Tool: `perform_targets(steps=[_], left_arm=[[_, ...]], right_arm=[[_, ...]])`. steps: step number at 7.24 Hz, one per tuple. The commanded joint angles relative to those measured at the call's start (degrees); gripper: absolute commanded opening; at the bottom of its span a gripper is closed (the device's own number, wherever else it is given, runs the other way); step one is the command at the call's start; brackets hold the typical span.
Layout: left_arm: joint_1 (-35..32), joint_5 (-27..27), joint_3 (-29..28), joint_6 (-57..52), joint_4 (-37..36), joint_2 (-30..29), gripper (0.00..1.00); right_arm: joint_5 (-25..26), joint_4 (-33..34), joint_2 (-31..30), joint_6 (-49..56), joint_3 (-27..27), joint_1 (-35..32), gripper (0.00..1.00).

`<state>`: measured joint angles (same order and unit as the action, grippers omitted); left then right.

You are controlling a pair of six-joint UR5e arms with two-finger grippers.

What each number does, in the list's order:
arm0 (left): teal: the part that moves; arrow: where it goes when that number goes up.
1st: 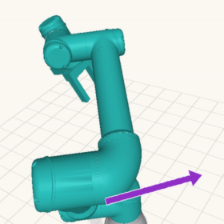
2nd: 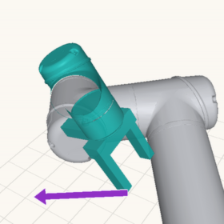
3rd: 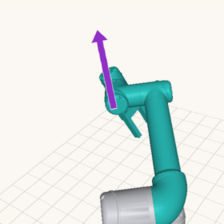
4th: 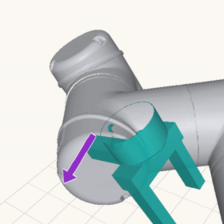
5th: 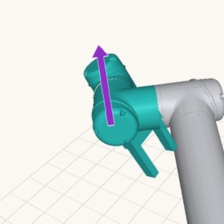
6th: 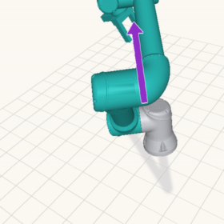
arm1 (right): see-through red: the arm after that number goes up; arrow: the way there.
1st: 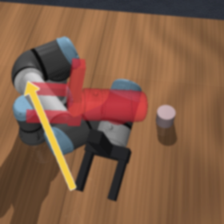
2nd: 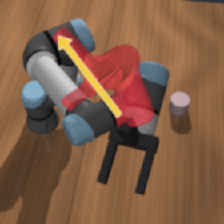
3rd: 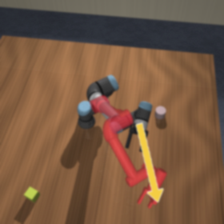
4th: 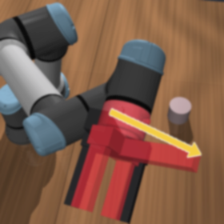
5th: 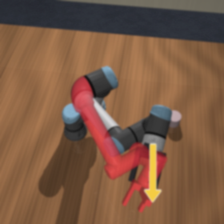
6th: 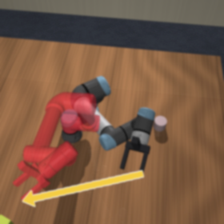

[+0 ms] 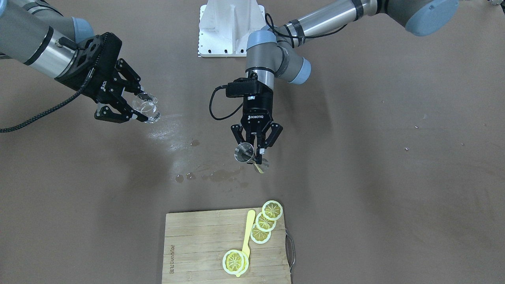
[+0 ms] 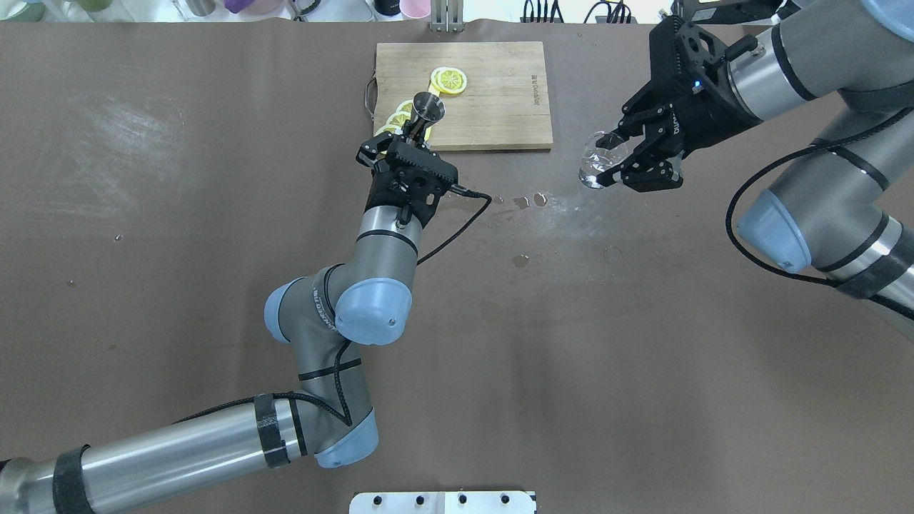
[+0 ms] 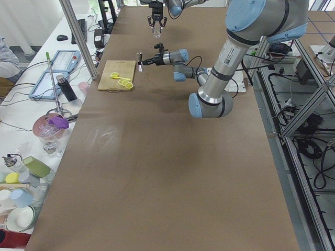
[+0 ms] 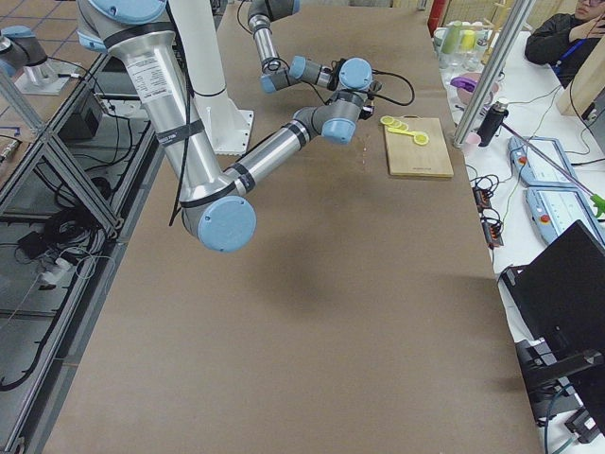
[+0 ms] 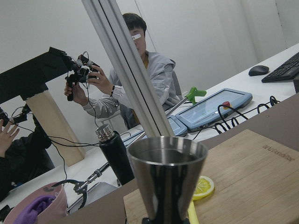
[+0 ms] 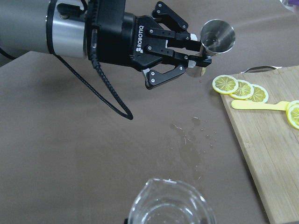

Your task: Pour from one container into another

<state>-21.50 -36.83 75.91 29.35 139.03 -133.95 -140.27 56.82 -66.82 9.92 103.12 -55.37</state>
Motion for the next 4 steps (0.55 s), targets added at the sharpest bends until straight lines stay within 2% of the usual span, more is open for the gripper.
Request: perform_targets(steps=[1,3,4], left_arm=[[0.3,0.3,-1.0,0.1,-0.8,-2.9,0.00],[0.3,0.2,-2.2,0.4,-0.7,-5.5,0.00],[0.4,0.1,-2.4,4.6,-0.7,-5.9,0.00]], right_arm=[[-1.4,0.9,0.1,0.0,-0.1,-1.5,0.00],[-0.5,2.4,1.9,0.1,-0.8,-1.6,0.00],[-0.1,2.7,2.8,0.2,-1.3,-1.7,0.00]])
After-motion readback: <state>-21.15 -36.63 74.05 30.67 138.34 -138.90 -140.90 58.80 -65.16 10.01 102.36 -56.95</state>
